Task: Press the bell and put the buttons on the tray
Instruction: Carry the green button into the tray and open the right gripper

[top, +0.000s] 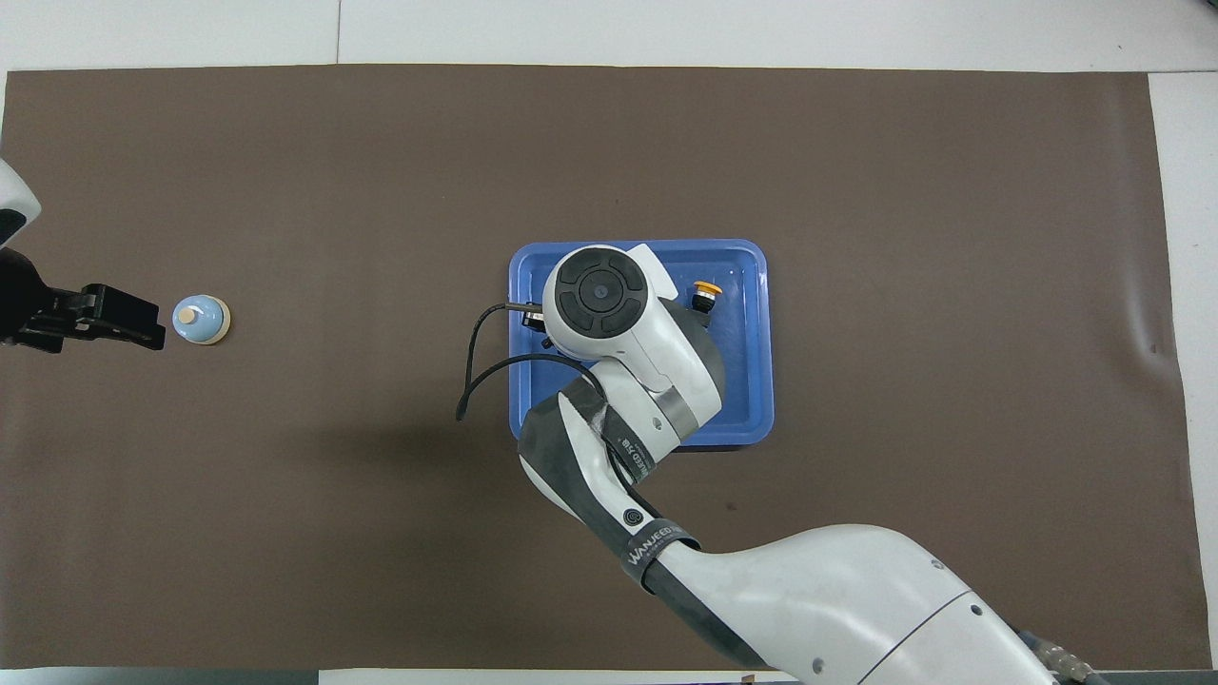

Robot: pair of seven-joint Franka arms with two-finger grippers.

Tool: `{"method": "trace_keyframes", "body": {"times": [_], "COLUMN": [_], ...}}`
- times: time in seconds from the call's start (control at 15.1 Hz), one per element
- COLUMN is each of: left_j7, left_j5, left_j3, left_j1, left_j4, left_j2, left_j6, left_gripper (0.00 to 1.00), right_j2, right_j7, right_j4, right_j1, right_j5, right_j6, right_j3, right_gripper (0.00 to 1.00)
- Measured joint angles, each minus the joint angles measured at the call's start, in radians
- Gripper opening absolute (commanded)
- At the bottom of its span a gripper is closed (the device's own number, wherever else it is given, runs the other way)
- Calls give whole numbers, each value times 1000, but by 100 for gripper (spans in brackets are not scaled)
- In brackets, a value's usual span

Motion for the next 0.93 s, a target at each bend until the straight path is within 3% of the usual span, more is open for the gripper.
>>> {"method": "trace_keyframes", "body": {"times": [0.26, 0.33, 0.4, 0.46, 0.93], "left_j7": [0, 0, 0, 0, 0], "left_j5": [0, 0, 0, 0, 0], "left_j3": [0, 0, 0, 0, 0], "left_j1": [0, 0, 0, 0, 0], "left_j4": [0, 0, 0, 0, 0], "left_j2": [0, 0, 0, 0, 0], "left_j6": [0, 0, 0, 0, 0], "left_gripper": [100, 100, 100, 100, 100], "right_j2": [23, 26, 27, 27, 3], "right_j7": [1, 1, 1, 1, 53], "right_j4": [-21, -26, -29, -29, -16], "right_j1": [23, 23, 23, 22, -23], "right_j5": [0, 0, 0, 0, 0], "right_j6": [70, 82, 86, 86, 29], "right_j3": [-1, -1, -2, -4, -24], "right_gripper": [0, 4, 57, 100, 100]}}
